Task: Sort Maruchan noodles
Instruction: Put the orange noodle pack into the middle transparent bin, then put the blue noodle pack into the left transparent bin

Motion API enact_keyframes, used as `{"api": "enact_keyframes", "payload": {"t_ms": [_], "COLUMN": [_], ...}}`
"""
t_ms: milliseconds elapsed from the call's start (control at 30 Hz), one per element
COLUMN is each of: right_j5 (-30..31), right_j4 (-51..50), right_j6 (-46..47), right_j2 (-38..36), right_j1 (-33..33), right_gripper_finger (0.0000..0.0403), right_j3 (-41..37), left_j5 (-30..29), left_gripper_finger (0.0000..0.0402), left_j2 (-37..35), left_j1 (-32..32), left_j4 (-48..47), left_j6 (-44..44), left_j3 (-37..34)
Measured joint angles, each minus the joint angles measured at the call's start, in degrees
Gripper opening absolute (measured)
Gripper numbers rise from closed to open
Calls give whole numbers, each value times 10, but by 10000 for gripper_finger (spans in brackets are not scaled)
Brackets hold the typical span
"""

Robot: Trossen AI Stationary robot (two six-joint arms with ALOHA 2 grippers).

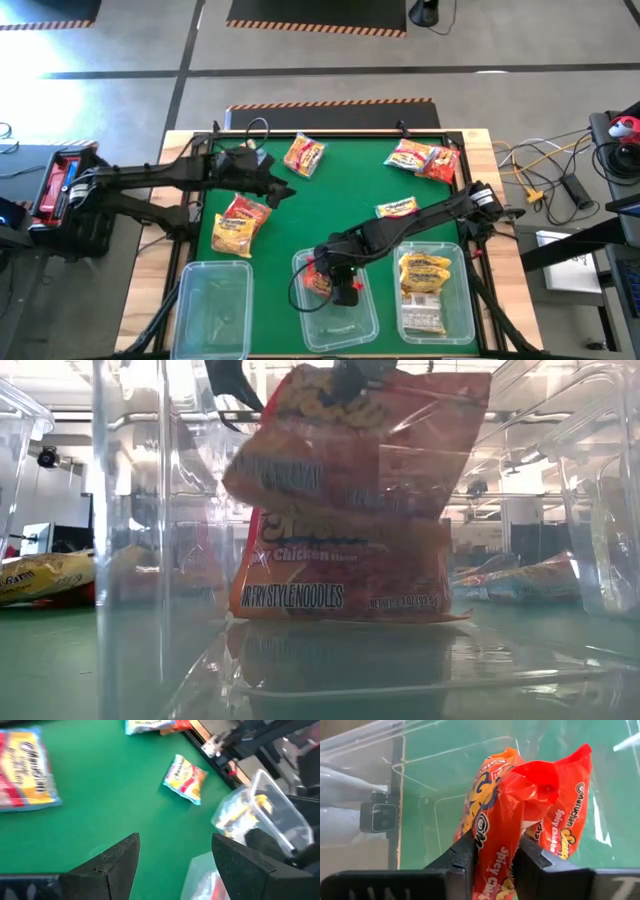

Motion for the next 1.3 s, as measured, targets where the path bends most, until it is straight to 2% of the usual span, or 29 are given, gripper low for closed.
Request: {"api": "enact_keyframes", "payload": {"t_ms": [100,233,400,667,900,1133,1300], "right_j5": [0,20,30,37,134,135,135], "right_j4": [-9,-23,-56,-70,-86,-119,-105], "right_j6": [-4,-10,-45,-140,-226,-305,-343], "right_j2": [0,-1,-18,-84,-139,-152,-139], "right_j1": [0,0,-11,-50,-89,-140,-182], "right_gripper_finger": [119,152,170,155,137,125,121], "right_j3": [0,0,0,0,0,-4,-16], "left_j5": [-29,-33,-46,-105,-155,-256,-315], "left_gripper_finger": [231,231,231,231,231,231,231], "left_j2": [-5,-2,-2,-3,-2,-2,8], "left_j1": [-9,-13,-13,-13,-13,-7,16], "left_j4": [-41,-60,-64,-112,-181,-324,-341], "left_j6": [-10,-19,-42,-106,-158,-280,-347], "left_j3": [0,0,0,0,0,0,0]}}
